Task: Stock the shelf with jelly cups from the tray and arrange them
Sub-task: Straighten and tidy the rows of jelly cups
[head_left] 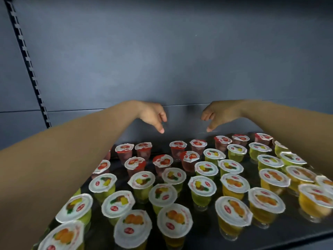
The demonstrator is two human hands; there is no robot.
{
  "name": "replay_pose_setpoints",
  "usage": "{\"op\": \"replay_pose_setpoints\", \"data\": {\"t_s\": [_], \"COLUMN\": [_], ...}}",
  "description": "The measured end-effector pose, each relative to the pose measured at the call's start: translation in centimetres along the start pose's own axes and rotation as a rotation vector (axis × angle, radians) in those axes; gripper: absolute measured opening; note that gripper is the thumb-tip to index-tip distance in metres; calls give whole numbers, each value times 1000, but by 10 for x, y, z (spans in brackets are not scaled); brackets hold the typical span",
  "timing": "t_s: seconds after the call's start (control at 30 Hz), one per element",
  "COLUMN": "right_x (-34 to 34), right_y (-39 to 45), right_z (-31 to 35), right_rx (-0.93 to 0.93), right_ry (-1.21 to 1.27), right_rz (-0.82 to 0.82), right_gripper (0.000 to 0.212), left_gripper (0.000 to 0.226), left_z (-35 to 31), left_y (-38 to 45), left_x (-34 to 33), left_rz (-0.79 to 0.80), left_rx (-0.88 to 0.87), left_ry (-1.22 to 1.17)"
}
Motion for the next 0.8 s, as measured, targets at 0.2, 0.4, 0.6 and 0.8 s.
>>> {"op": "replay_pose_setpoints", "data": {"t_s": [0.2, 0.4, 0.6, 0.8], "right_x": [-18, -52, -67, -74], "right_y": [3, 20, 37, 51], "right_z": [-14, -17, -8, -6], "right_rx": [36, 93, 171, 200], "right_ry": [87, 175, 176, 162], "right_rz": [7, 51, 96, 113], "right_gripper": [58, 55, 58, 57], "left_gripper": [56, 54, 54, 50], "left_z": [-24, -33, -32, -31], "left_y": [17, 39, 51, 59], "left_x": [-21, -52, -68, -76], "left_rz": [-1, 39, 99, 117], "left_rx": [5, 28, 42, 19], "left_ry": [-16, -35, 17, 43]}}
Point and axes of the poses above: each hand's wrist, its own y-axis towards the middle knuckle, its own x-axis out of the back of the hand, z = x × y, the point moved 7 cm from there along y, towards the middle knuckle, and after that the axes turned 5 degrees about -y, right-handed, at the moved point
